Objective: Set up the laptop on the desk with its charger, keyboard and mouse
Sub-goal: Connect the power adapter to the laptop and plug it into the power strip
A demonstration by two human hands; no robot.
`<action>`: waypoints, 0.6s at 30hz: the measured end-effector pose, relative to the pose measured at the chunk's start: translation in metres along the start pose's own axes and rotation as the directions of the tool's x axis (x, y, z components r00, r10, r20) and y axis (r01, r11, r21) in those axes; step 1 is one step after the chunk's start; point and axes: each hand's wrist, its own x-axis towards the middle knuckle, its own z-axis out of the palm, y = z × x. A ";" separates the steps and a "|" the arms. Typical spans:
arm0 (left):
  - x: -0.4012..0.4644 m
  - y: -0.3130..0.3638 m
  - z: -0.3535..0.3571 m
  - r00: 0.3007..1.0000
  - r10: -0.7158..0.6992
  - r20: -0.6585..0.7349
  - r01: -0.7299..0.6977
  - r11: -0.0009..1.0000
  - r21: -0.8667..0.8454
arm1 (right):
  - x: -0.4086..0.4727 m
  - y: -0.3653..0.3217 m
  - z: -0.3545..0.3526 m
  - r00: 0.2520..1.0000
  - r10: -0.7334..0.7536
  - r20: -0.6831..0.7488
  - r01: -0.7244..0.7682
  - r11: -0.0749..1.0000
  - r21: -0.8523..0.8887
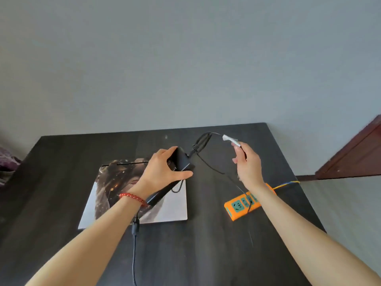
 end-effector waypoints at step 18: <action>0.292 0.221 -0.056 0.804 0.490 -0.338 -0.576 0.783 -0.236 | 0.236 -0.151 -0.079 0.820 -0.231 -0.523 0.318 0.945 0.081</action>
